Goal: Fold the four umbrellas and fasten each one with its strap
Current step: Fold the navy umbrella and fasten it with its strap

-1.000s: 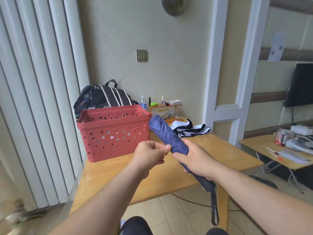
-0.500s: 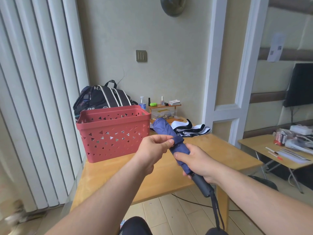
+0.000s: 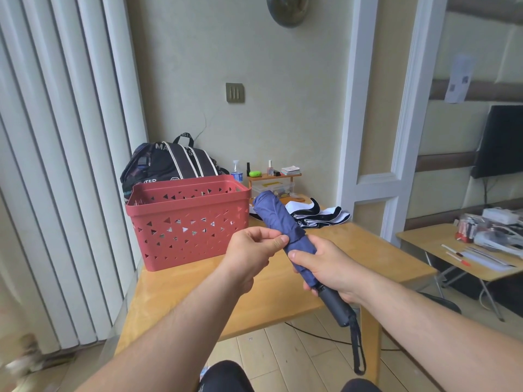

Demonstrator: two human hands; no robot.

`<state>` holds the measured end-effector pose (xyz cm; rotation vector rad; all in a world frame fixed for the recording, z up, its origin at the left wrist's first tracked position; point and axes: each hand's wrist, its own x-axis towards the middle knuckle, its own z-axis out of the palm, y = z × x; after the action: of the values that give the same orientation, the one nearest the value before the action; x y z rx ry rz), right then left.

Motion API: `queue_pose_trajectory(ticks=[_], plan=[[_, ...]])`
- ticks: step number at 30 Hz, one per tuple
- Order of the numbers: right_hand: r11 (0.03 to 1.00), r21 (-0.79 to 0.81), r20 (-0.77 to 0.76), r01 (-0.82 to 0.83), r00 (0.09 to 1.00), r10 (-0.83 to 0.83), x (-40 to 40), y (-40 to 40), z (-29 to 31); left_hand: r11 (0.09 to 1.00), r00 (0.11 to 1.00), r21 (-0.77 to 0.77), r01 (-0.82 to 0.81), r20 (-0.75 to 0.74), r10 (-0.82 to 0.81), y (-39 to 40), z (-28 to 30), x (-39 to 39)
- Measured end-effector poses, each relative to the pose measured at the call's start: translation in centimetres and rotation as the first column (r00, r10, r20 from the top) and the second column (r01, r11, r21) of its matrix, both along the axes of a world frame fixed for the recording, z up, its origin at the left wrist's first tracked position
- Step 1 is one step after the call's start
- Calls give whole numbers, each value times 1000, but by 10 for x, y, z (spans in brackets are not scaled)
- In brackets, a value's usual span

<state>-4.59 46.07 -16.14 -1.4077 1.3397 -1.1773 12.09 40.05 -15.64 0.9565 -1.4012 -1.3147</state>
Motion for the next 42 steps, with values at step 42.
queue_pose_trajectory(ticks=[42], plan=[[969, -242, -233, -47, 972, -11, 29, 11, -36, 995, 774, 82, -54, -627, 94, -30, 35, 11]])
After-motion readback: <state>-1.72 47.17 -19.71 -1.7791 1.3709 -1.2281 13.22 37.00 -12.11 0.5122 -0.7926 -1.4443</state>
